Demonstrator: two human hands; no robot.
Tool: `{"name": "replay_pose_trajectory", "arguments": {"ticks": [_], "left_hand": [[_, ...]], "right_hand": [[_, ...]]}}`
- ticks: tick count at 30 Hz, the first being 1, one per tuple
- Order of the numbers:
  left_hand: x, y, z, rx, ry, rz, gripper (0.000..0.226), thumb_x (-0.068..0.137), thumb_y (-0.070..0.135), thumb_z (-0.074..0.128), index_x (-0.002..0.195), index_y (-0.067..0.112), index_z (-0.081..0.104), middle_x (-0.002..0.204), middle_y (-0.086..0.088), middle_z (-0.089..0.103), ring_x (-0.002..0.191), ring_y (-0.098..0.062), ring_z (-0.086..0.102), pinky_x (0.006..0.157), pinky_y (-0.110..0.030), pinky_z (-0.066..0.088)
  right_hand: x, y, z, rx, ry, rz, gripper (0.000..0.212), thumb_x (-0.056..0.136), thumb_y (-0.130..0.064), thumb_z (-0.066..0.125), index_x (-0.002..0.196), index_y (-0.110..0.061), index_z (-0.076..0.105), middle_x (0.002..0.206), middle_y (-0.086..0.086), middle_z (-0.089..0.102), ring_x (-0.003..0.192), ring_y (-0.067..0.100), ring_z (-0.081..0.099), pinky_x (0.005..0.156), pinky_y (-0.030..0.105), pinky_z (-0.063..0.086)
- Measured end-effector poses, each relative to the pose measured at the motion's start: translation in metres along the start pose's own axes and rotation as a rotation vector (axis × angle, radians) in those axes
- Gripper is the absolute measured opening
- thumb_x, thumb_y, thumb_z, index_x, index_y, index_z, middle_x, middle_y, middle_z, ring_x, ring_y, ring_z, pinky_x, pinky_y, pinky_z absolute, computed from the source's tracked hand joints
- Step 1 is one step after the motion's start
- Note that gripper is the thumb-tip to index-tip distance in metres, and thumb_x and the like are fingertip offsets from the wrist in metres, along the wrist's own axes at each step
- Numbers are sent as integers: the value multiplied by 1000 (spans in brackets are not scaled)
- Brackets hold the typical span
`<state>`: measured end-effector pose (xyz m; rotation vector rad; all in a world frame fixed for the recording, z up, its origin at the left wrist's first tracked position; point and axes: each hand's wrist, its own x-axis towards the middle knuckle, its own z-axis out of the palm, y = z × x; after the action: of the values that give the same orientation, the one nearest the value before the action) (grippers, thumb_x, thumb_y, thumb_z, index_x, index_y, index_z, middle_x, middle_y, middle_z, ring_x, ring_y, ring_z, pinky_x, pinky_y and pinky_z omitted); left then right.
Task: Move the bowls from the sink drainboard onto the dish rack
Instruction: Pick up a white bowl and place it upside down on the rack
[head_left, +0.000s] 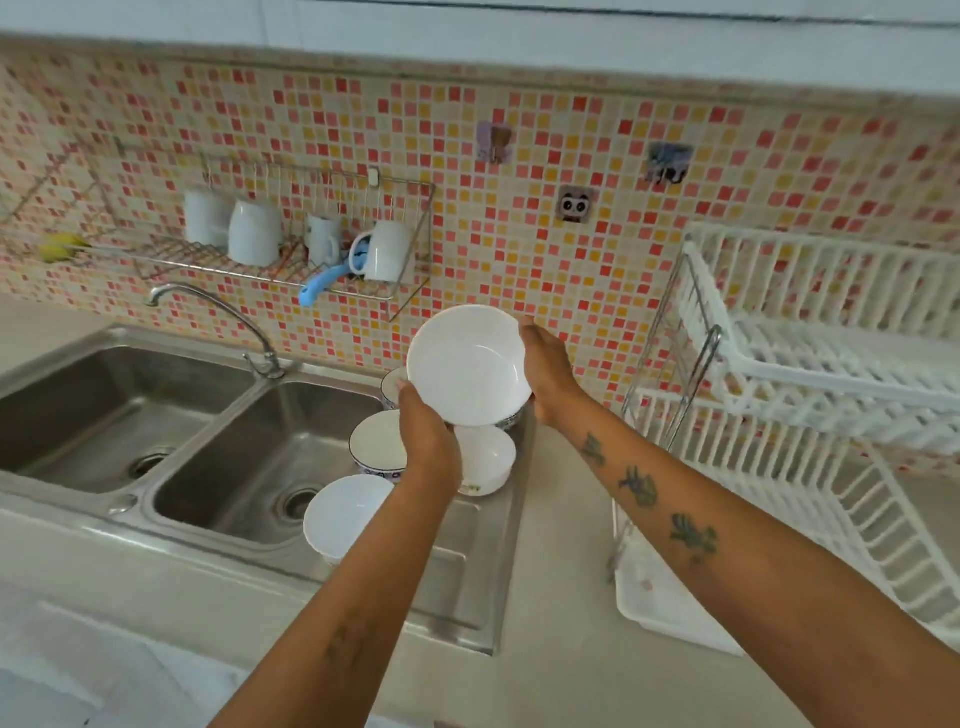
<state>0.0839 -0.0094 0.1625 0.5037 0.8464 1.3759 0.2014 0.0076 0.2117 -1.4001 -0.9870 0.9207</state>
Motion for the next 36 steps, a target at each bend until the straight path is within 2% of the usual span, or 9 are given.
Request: {"name": "replay_pose_trajectory", "arguments": {"ticks": [4, 8, 11, 14, 18, 22, 25, 31, 36], "left_hand": [[-14, 36, 40, -102, -284, 3, 33, 100, 40, 41, 126, 30, 56, 128, -9, 62, 115, -33, 58, 101, -54, 47], [-28, 59, 79, -52, -543, -177, 58, 90, 60, 40, 134, 25, 53, 137, -15, 55, 124, -39, 52, 96, -50, 47], [-36, 63, 104, 9, -678, -312, 72, 82, 71, 46, 136, 22, 52, 138, -19, 54, 125, -41, 55, 100, -53, 48], [-49, 63, 128, 1, -782, -379, 73, 83, 70, 49, 134, 18, 51, 134, -22, 56, 118, -44, 60, 103, -55, 45], [-62, 54, 158, 47, -900, -467, 78, 83, 77, 44, 132, 17, 54, 132, -22, 59, 119, -44, 60, 103, -54, 46], [-77, 42, 185, 83, -974, -519, 82, 72, 66, 63, 134, 14, 51, 136, -23, 57, 120, -43, 60, 105, -57, 44], [-86, 30, 211, 131, -1017, -548, 76, 81, 67, 56, 134, 12, 50, 135, -23, 56, 121, -44, 58, 105, -57, 44], [-106, 0, 267, 357, -1071, -412, 58, 90, 58, 52, 126, 14, 53, 116, -17, 58, 104, -38, 61, 92, -52, 51], [-112, -30, 315, 597, -1152, -148, 44, 93, 49, 54, 126, 20, 51, 110, -10, 57, 95, -28, 61, 73, -39, 57]], "right_hand": [[-9, -50, -23, 41, 80, -174, 43, 101, -34, 33, 135, -16, 52, 132, 6, 56, 120, 26, 53, 105, 46, 43], [-23, -96, -55, 44, 154, -352, 36, 103, -30, 32, 127, -16, 56, 119, 4, 57, 102, 18, 55, 84, 33, 46], [-32, -120, -82, 48, 248, -415, 35, 101, -31, 35, 119, -13, 59, 113, 7, 61, 99, 21, 56, 82, 35, 47], [-39, -131, -112, 72, 316, -448, 26, 102, -29, 34, 105, -18, 57, 94, -1, 59, 89, 18, 55, 75, 32, 46], [-50, -134, -151, 128, 379, -474, 27, 102, -31, 34, 99, -25, 60, 104, 2, 61, 100, 23, 57, 87, 40, 48], [-64, -133, -190, 179, 457, -446, 27, 102, -30, 35, 108, -22, 60, 108, 1, 61, 106, 26, 57, 92, 45, 48], [-75, -134, -220, 191, 504, -432, 24, 101, -29, 37, 96, -27, 61, 102, -1, 62, 104, 27, 57, 89, 47, 49], [-95, -130, -291, 216, 532, -391, 29, 96, -32, 39, 95, -19, 65, 101, 0, 66, 93, 23, 62, 73, 39, 51], [-97, -122, -346, 197, 626, -296, 34, 98, -37, 34, 87, -18, 60, 96, 1, 62, 92, 24, 58, 81, 40, 46]]}}
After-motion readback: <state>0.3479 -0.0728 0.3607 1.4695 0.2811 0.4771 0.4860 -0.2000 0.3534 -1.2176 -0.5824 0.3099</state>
